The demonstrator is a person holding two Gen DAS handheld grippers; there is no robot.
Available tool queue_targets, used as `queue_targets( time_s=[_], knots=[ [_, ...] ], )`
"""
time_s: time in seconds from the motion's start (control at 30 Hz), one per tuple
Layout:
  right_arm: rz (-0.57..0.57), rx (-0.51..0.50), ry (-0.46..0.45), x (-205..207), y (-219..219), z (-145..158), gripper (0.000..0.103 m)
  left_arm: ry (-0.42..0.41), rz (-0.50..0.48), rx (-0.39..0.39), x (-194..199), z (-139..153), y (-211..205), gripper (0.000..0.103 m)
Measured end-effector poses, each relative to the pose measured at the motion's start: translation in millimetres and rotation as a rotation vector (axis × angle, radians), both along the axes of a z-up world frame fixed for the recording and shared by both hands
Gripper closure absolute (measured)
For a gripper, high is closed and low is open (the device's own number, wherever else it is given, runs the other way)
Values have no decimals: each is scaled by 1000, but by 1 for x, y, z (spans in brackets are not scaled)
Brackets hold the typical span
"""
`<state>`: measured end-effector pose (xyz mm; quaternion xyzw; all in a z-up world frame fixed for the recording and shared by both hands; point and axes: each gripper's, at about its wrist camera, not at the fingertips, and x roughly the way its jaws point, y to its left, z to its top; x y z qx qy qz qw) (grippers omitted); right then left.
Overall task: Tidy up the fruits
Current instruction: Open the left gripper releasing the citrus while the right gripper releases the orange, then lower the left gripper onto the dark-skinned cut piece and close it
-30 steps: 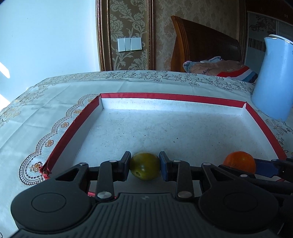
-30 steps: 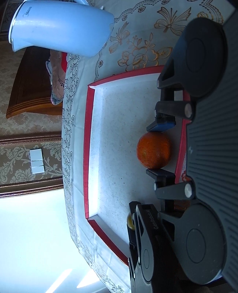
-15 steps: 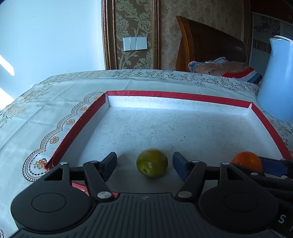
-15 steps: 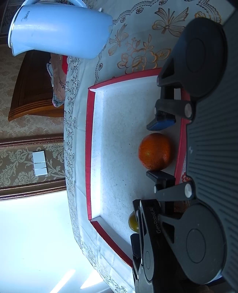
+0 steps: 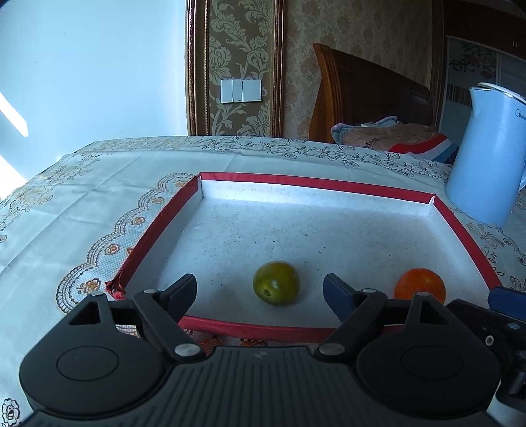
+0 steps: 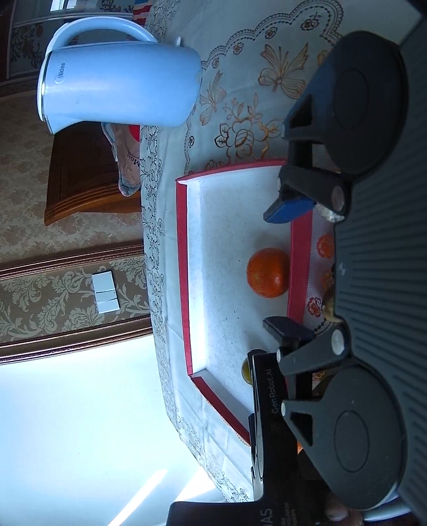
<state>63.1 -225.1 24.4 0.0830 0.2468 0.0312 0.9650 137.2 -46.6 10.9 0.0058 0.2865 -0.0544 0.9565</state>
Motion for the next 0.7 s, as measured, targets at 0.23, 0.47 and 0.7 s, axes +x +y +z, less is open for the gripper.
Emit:
queue_targets(
  time_s=[0.23,0.47,0.7],
  knots=[
    [16,0,-23,-34,0,-3,40,-111,-10,-35,-39,16,16,19],
    [48,-18,-17,-60,2,-9,40,-136,-31,-49,-77,17,32,19],
    [90,-48,-7,-75,11,-13,40,-104,-23,-66,-104,4,53,19]
  ],
)
